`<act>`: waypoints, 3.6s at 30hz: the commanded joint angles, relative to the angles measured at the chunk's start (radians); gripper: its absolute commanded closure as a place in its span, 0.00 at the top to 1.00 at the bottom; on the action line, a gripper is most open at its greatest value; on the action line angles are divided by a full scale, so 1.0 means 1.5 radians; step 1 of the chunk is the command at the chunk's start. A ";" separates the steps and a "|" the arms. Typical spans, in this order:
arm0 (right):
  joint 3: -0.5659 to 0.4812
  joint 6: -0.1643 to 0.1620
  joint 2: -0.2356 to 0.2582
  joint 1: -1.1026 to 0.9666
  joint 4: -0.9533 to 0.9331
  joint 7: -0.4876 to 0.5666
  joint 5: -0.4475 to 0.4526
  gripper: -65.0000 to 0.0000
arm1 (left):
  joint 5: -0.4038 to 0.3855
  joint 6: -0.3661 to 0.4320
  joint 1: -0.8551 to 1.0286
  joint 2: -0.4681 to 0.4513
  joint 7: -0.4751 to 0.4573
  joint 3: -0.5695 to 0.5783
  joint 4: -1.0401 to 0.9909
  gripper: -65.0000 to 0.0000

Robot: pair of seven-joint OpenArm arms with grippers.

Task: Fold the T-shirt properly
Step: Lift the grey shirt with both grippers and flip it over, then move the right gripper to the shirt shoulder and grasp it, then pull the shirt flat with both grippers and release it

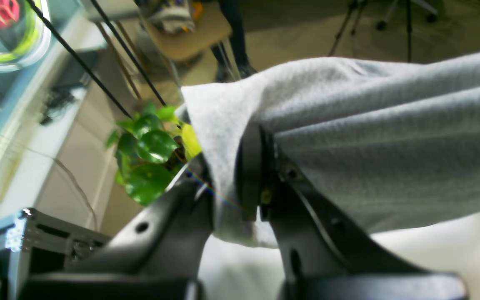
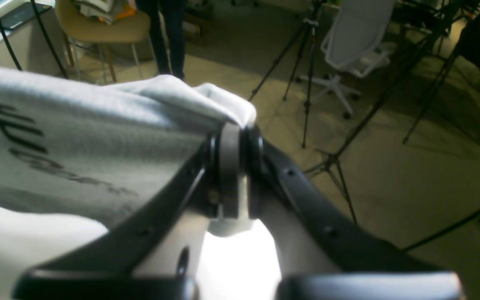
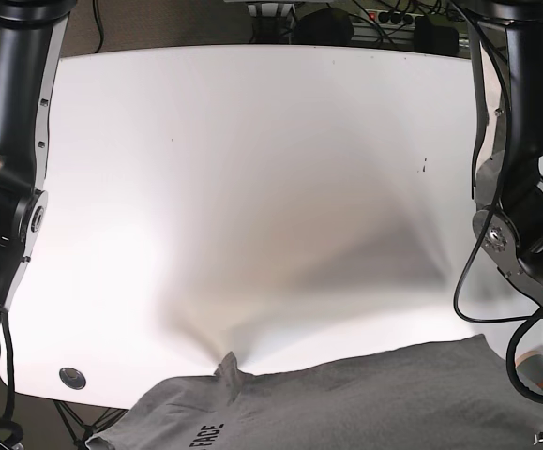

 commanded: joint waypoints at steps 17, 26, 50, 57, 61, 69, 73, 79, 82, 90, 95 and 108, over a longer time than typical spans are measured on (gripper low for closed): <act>0.150 -0.002 0.009 -0.387 0.226 0.005 0.026 0.03 | -0.039 -0.018 0.310 -0.001 -0.005 -0.003 0.226 0.00; 0.194 -0.002 -0.060 -0.599 0.331 0.010 0.024 0.04 | -0.097 -0.018 0.539 -0.001 -0.009 -0.006 0.334 0.00; -0.052 -0.003 -0.120 -0.510 -0.026 0.221 0.019 0.72 | -0.128 -0.018 0.677 -0.015 -0.010 -0.080 0.364 0.00; -0.143 -0.003 -0.124 -0.463 -0.162 0.312 0.021 0.71 | -0.128 -0.018 0.676 -0.015 -0.010 -0.080 0.363 0.00; -0.156 -0.003 -0.125 -0.460 -0.170 0.322 0.021 0.71 | -0.128 -0.018 0.677 -0.015 -0.010 -0.080 0.363 0.00; -0.165 -0.003 -0.143 -0.459 -0.174 0.327 0.020 0.70 | -0.128 -0.018 0.677 -0.015 -0.010 -0.080 0.362 0.00; -0.193 -0.008 -0.146 -0.460 -0.178 0.356 0.020 0.69 | -0.128 -0.018 0.677 -0.015 -0.010 -0.080 0.362 0.00; -0.195 -0.008 -0.155 -0.441 -0.236 0.380 0.019 0.39 | -0.128 -0.018 0.676 -0.016 -0.010 -0.080 0.362 0.00; -0.198 -0.008 -0.156 -0.435 -0.270 0.398 0.019 0.15 | -0.128 -0.018 0.677 -0.016 -0.010 -0.080 0.362 0.00; -0.194 -0.009 -0.143 -0.439 -0.257 0.402 0.024 0.03 | -0.130 -0.018 0.677 -0.030 -0.010 -0.081 0.362 0.00; -0.156 -0.009 -0.104 -0.498 -0.137 0.350 0.025 0.03 | -0.130 -0.018 0.677 -0.030 -0.010 -0.081 0.366 0.00; 0.034 -0.003 -0.076 -0.701 0.152 0.206 0.021 0.03 | -0.129 -0.018 0.734 -0.025 -0.006 -0.078 0.363 0.00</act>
